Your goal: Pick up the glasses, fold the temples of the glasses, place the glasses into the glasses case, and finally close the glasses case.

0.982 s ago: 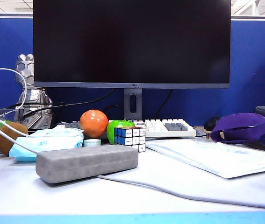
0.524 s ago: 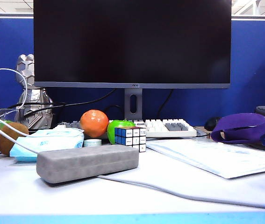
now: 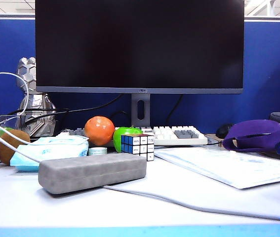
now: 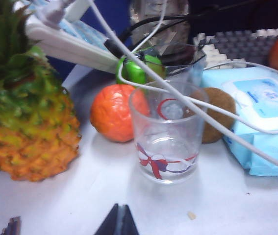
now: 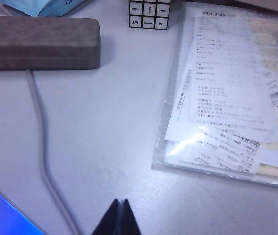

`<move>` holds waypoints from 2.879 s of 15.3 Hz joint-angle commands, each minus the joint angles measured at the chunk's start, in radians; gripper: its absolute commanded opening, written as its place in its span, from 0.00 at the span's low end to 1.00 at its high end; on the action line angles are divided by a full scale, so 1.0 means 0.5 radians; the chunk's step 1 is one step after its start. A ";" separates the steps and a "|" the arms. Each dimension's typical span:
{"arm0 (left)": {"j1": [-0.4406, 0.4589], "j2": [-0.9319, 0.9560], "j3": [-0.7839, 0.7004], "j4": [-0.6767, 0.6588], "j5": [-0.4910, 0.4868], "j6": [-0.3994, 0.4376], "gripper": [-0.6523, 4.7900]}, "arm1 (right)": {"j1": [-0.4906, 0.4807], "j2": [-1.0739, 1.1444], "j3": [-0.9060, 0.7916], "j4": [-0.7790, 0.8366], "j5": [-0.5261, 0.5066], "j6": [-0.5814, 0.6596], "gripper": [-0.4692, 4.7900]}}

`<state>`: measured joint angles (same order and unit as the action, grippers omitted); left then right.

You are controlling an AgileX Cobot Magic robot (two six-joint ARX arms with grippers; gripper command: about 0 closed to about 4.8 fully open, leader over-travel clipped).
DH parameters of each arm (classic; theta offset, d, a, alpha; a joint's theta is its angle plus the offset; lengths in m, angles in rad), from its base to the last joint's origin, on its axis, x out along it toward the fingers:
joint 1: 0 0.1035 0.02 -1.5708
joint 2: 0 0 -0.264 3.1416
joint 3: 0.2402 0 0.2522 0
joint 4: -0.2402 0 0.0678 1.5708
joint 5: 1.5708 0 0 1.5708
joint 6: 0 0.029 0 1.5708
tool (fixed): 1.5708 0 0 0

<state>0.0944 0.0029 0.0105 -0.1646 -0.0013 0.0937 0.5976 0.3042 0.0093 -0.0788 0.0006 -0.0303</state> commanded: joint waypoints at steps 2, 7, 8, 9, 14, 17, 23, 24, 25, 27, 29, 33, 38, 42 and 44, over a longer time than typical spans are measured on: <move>-0.009 -0.004 -0.004 -0.025 0.040 -0.360 0.11 | 0.003 0.001 -0.014 0.025 0.000 0.008 0.09; -0.011 -0.004 -0.004 -0.024 0.048 -0.360 0.11 | 0.003 0.001 -0.014 0.025 0.000 0.008 0.09; -0.011 -0.004 -0.004 -0.024 0.049 -0.360 0.11 | -0.005 -0.015 -0.014 0.017 0.000 0.007 0.09; -0.011 -0.004 -0.004 -0.024 0.048 -0.360 0.11 | -0.029 -0.051 -0.014 0.005 -0.003 0.008 0.09; -0.011 -0.004 -0.004 -0.024 0.049 -0.360 0.11 | -0.687 -0.417 -0.014 -0.005 0.067 -0.014 0.09; -0.011 -0.004 -0.004 -0.021 0.048 -0.359 0.11 | -0.982 -0.605 -0.014 -0.178 0.129 -0.013 0.09; -0.011 -0.004 -0.004 -0.021 0.048 -0.359 0.11 | -1.099 -0.605 -0.014 -0.189 0.106 -0.002 0.09; -0.011 -0.004 -0.004 -0.021 0.049 -0.360 0.11 | -1.098 -0.605 -0.014 -0.189 0.105 0.002 0.09; -0.011 -0.004 -0.004 -0.021 0.048 -0.360 0.11 | -1.098 -0.605 -0.014 -0.176 0.100 0.002 0.09; -0.011 -0.004 -0.004 -0.021 0.048 -0.360 0.11 | -1.099 -0.605 -0.014 -0.178 0.099 0.002 0.09; -0.011 -0.004 -0.004 -0.021 0.048 -0.360 0.11 | -1.099 -0.605 -0.014 -0.178 0.099 0.002 0.09; -0.011 -0.004 -0.004 -0.021 0.049 -0.360 0.11 | -1.099 -0.605 -0.014 -0.177 0.098 0.002 0.09; -0.040 -0.004 -0.004 -0.021 0.041 -0.360 0.11 | -1.099 -0.605 -0.014 -0.178 0.098 0.002 0.09; -0.078 -0.004 -0.004 -0.021 0.055 -0.360 0.11 | -1.099 -0.605 -0.014 -0.177 0.098 0.002 0.09; -0.078 -0.004 -0.004 -0.021 0.055 -0.360 0.11 | -1.098 -0.605 -0.014 -0.177 0.098 0.002 0.09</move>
<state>0.0544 0.0029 0.0105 -0.1638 0.0216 -0.0837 0.0479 0.0032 0.0093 -0.1741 0.0525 -0.0338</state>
